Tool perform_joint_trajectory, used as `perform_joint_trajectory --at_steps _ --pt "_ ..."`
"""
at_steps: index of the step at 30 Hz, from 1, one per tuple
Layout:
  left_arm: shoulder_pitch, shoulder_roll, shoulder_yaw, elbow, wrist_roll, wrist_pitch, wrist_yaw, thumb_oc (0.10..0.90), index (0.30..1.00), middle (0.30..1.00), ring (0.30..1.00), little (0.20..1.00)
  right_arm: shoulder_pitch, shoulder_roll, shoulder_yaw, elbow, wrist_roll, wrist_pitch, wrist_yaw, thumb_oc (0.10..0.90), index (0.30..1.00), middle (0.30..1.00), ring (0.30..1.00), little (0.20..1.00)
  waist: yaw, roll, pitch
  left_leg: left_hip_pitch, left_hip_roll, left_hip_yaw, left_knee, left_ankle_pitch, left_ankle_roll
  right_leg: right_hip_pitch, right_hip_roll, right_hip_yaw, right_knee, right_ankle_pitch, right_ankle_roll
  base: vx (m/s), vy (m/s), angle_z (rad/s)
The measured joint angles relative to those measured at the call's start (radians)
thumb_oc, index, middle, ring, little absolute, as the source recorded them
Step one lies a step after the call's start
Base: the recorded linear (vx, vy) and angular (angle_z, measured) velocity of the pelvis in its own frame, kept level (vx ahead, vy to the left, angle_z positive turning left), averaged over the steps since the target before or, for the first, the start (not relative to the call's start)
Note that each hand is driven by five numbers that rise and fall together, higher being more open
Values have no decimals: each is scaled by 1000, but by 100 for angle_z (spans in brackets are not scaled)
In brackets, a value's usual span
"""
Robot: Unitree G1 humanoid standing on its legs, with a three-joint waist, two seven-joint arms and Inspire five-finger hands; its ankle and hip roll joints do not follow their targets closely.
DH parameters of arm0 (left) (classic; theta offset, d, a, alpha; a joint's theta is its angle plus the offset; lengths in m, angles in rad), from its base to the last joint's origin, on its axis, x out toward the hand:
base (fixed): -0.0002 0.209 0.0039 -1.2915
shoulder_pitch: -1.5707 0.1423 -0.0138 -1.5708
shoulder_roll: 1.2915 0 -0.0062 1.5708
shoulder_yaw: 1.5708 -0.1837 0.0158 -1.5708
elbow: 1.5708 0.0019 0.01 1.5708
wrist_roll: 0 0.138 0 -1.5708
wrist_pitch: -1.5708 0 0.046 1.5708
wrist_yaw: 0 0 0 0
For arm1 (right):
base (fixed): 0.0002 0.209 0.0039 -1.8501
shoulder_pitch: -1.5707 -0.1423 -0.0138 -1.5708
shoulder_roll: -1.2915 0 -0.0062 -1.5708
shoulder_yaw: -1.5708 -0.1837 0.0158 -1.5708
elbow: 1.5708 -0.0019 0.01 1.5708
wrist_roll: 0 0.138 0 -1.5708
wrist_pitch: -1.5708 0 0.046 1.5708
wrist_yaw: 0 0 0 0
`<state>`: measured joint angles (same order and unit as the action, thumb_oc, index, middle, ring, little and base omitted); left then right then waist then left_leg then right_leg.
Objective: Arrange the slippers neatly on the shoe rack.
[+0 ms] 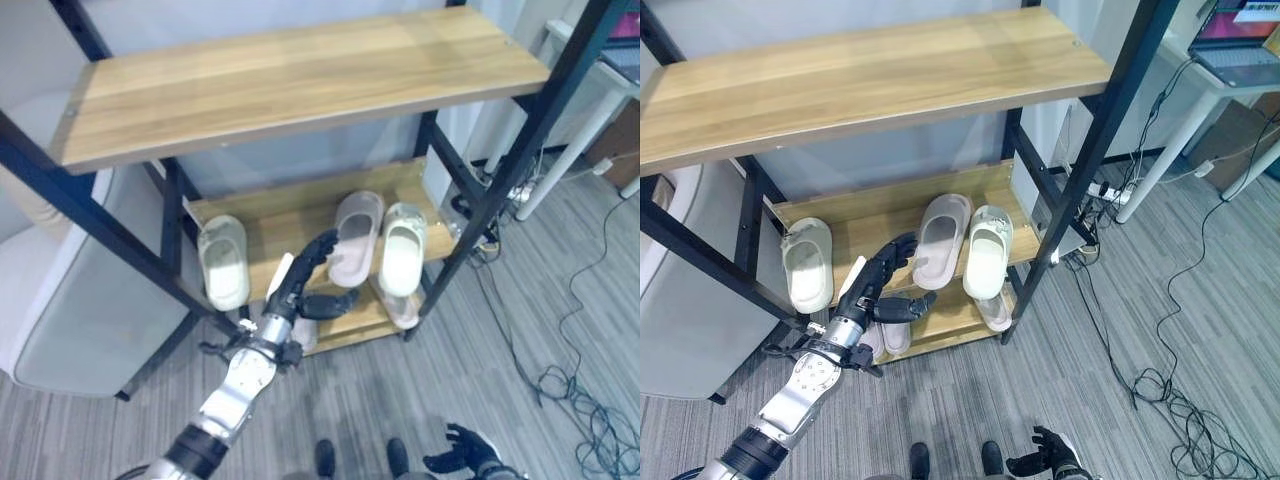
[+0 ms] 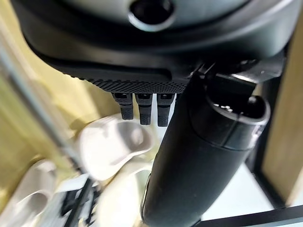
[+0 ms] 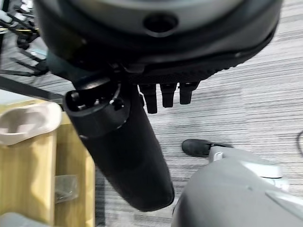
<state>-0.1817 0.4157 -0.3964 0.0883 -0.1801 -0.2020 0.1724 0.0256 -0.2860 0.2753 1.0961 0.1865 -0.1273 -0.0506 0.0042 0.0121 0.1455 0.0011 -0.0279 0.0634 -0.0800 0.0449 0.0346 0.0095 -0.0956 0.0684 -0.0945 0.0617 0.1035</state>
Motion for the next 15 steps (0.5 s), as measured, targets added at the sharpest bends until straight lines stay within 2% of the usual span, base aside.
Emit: perform_joint_trajectory --at_steps 8,15 --pt "-12 0 0 1 65 4 40 800 900 900 900 900 15 4 6 0 0 1 16 800 900 900 900 900 -7 0 -12 3 1 -9 0 18 -3 1 1 -6 0 5 -6 5 -11 4" --pt "-145 0 -3 102 122 9 104 800 900 900 900 900 16 2 5 -2 0 -2 20 800 900 900 900 900 -32 5 -19 -14 1 8 0 19 -5 -23 0 4 0 12 -9 -17 9 -6"
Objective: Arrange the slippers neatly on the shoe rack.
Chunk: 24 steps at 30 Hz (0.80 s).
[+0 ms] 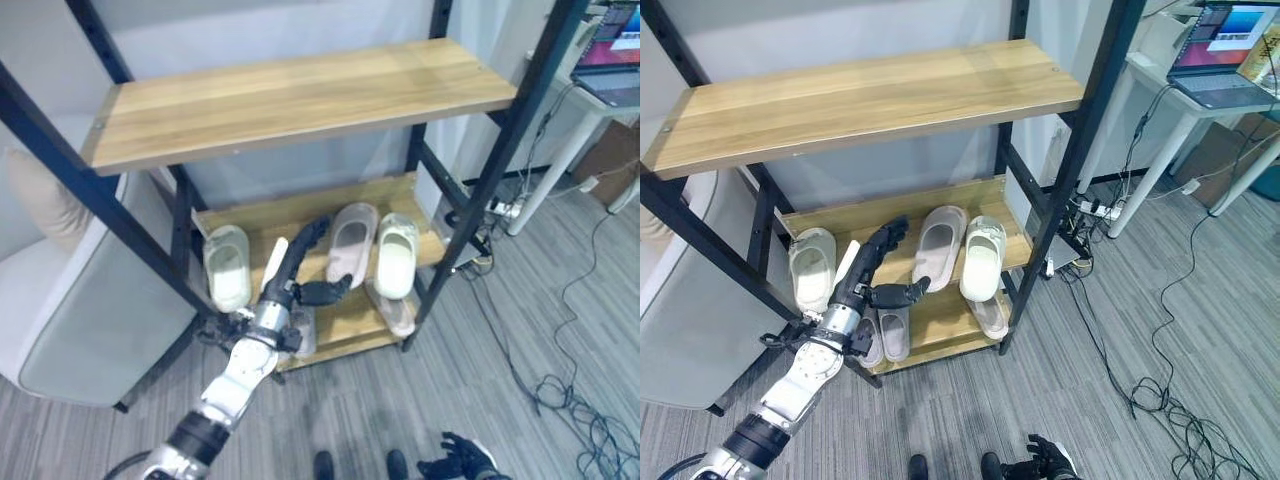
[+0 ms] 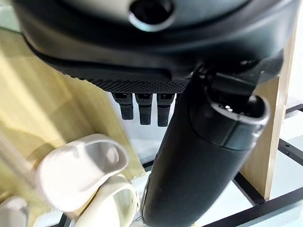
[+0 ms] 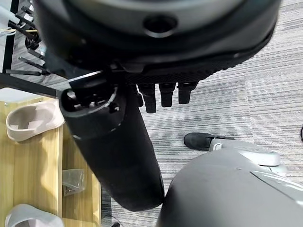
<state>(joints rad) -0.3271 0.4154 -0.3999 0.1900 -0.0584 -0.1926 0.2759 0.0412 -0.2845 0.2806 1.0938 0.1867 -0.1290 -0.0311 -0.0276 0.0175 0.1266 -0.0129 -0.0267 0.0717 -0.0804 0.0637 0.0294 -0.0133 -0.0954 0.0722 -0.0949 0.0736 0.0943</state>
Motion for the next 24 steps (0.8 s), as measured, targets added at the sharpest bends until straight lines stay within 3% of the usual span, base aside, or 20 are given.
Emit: perform_joint_trajectory --at_steps 8,17,24 --pt "-199 -1 -18 156 33 24 63 800 900 900 900 900 -8 -8 2 -30 1 -8 5 800 900 900 900 900 -55 4 -6 -66 0 9 0 15 7 -67 1 4 7 27 3 -71 22 -4" --pt "-359 4 -72 354 36 60 113 800 900 900 900 900 -43 -48 21 -26 14 -15 4 800 900 900 900 900 -65 2 -5 -186 2 21 0 44 6 -191 4 15 8 60 5 -66 14 -4" --pt "-472 49 -116 446 71 63 136 800 900 900 900 900 -79 -44 41 -25 21 -19 1 800 900 900 900 900 -81 -35 18 -246 7 34 0 53 0 -260 9 31 7 75 4 -33 5 -7"
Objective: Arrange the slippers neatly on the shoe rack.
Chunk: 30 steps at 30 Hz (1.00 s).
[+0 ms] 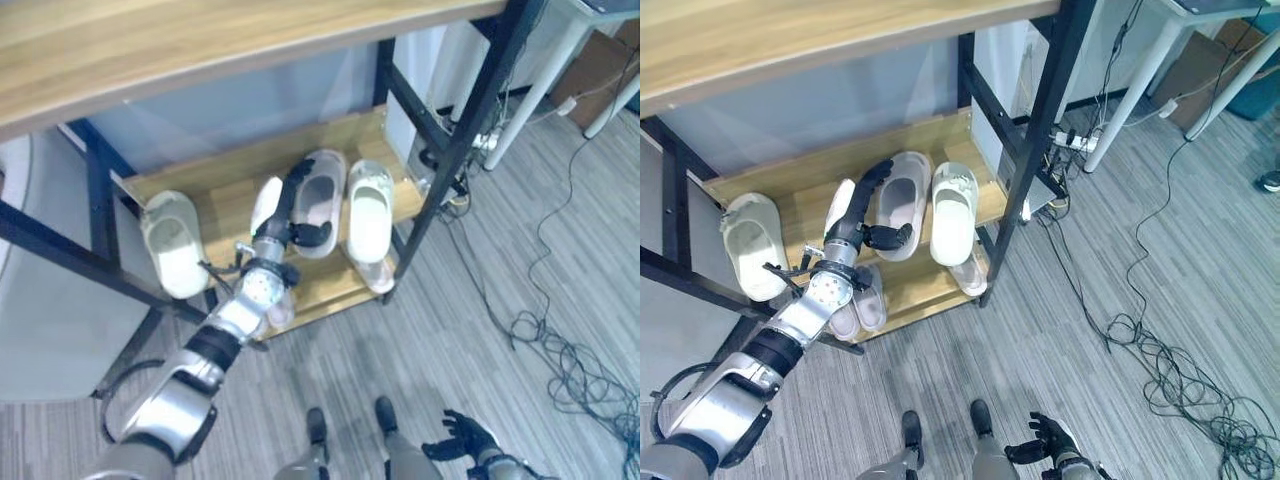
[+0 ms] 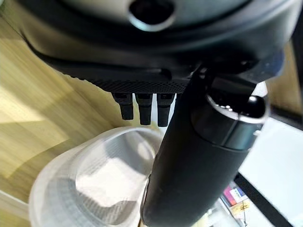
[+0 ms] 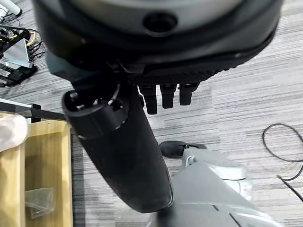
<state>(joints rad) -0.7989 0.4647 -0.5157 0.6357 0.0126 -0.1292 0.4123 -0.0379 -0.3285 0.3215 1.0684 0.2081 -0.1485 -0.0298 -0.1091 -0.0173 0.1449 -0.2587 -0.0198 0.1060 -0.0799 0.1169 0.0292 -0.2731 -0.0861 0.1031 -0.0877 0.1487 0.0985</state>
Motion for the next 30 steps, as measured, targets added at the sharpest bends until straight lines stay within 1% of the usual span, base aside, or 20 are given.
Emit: perform_joint_trajectory --at_steps 3,5,9,14,16,17,18,19,20,24,27,30 --pt "-55 3 -1 32 2 0 20 800 900 900 900 900 -9 0 12 0 2 -1 -3 800 900 900 900 900 1 -17 19 -2 3 0 0 4 -1 -2 3 -1 0 2 -1 0 0 0" --pt "-85 13 -4 49 2 0 27 800 900 900 900 900 -14 0 21 -1 2 -6 -5 800 900 900 900 900 -1 -21 30 -3 4 0 0 3 -3 -3 6 -1 1 2 -1 0 0 0" --pt "-155 32 -10 122 -1 0 43 800 900 900 900 900 -39 1 27 -2 11 -22 -5 800 900 900 900 900 -5 -22 58 -5 4 1 0 2 -4 -7 8 1 1 2 -1 0 0 0" --pt "-177 32 -14 161 -8 0 56 800 900 900 900 900 -52 1 27 -4 17 -28 -6 800 900 900 900 900 -4 -24 61 -19 5 2 0 2 -4 -20 11 0 1 2 -1 0 0 0" --pt "-199 32 -37 191 -8 0 56 800 900 900 900 900 -55 1 28 -5 33 -36 -6 800 900 900 900 900 -3 -28 69 -19 4 2 0 1 -5 -20 11 0 1 2 -1 0 0 0" --pt "-214 32 -43 205 -8 0 55 605 608 608 608 608 -62 1 28 -5 34 -38 -6 800 900 900 900 900 -4 -31 78 -19 4 2 0 1 -5 -20 11 0 1 3 0 0 0 0" --pt "-224 32 -46 216 -8 -1 55 511 467 467 467 467 -66 1 28 -5 39 -38 -6 800 900 900 900 900 -4 -32 83 -19 4 2 0 1 -5 -20 11 0 1 4 0 0 0 0" --pt "-257 32 -68 263 -10 -9 54 447 371 371 371 371 -74 1 30 -4 50 -38 -5 800 900 900 900 900 -4 -34 86 -21 4 4 0 1 -5 -22 11 1 1 4 0 0 0 0" --pt "-272 32 -73 280 -13 -10 49 400 300 300 300 300 -77 1 30 -2 51 -38 -5 800 900 900 900 900 -4 -34 86 -21 3 6 0 1 -5 -23 10 1 1 4 1 0 0 0" --pt "-322 40 -73 308 -46 -7 34 400 300 300 300 300 -82 1 30 -6 51 -42 -4 800 900 900 900 900 -8 -34 86 -32 3 16 0 1 -5 -39 9 8 1 5 1 12 8 -6" --pt "-322 56 -72 306 -47 -6 39 400 300 300 300 300 -84 1 32 -5 51 -41 -3 800 900 900 900 900 -19 -36 87 -36 4 18 0 1 -5 -44 11 11 1 8 1 7 -6 -5" --pt "-321 73 -49 293 -46 -5 35 400 300 300 300 300 -85 -2 48 -6 71 -42 -1 800 900 900 900 900 -17 -37 88 -31 9 17 0 1 -5 -39 9 -4 1 9 0 6 -5 -1"
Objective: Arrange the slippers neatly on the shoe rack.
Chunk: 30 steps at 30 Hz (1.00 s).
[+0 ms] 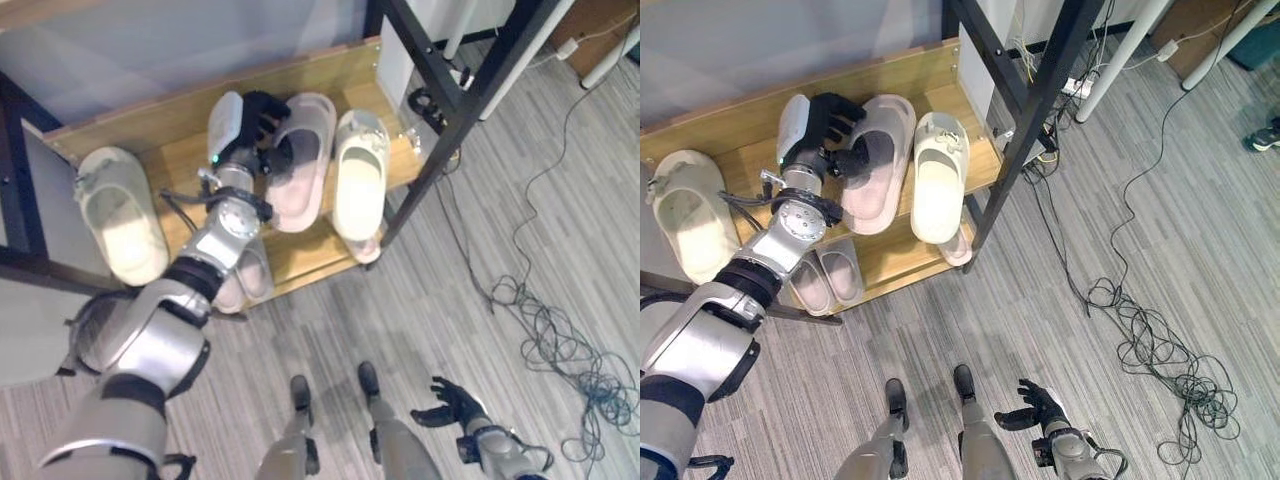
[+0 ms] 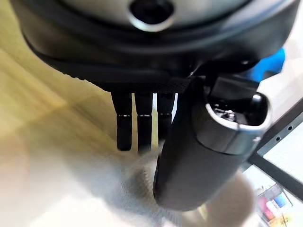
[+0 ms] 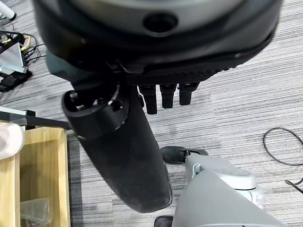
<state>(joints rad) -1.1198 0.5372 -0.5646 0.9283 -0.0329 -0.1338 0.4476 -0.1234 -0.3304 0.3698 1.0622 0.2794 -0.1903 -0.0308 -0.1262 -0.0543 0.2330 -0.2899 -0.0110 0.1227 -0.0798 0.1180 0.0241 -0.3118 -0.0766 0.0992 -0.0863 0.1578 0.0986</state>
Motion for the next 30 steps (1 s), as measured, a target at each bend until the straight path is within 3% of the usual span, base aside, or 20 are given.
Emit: perform_joint_trajectory --at_steps 7,18,22,26,30 --pt "47 1 18 -53 6 18 0 400 300 300 300 300 7 6 19 -30 -5 -1 -1 800 900 900 900 900 20 -1 2 29 7 -6 0 0 -4 31 6 -15 0 1 -2 1 -1 2" --pt "217 4 100 -397 8 21 28 400 300 300 300 300 11 9 17 -31 -11 5 -7 800 900 900 900 900 49 16 23 62 13 -51 0 12 -16 85 9 -65 -1 -3 -7 -13 -40 11" --pt "325 -5 180 -571 9 9 53 400 300 300 300 300 20 24 13 -28 -36 9 -6 800 900 900 900 900 60 26 29 74 15 -80 0 17 -22 109 12 -92 -1 -8 -14 -1 -41 19" --pt "465 -10 216 -726 7 -25 42 400 300 300 300 300 46 40 1 -25 -36 23 -6 800 900 900 900 900 98 40 32 106 17 -111 0 17 -27 156 13 -130 -8 -23 -23 6 -51 27" --pt "636 -15 218 -895 0 -50 -40 400 300 300 300 300 45 63 -23 6 -36 28 -6 800 900 900 900 900 128 53 30 131 15 -156 0 21 -33 202 13 -173 -8 -37 -30 1 -54 29"
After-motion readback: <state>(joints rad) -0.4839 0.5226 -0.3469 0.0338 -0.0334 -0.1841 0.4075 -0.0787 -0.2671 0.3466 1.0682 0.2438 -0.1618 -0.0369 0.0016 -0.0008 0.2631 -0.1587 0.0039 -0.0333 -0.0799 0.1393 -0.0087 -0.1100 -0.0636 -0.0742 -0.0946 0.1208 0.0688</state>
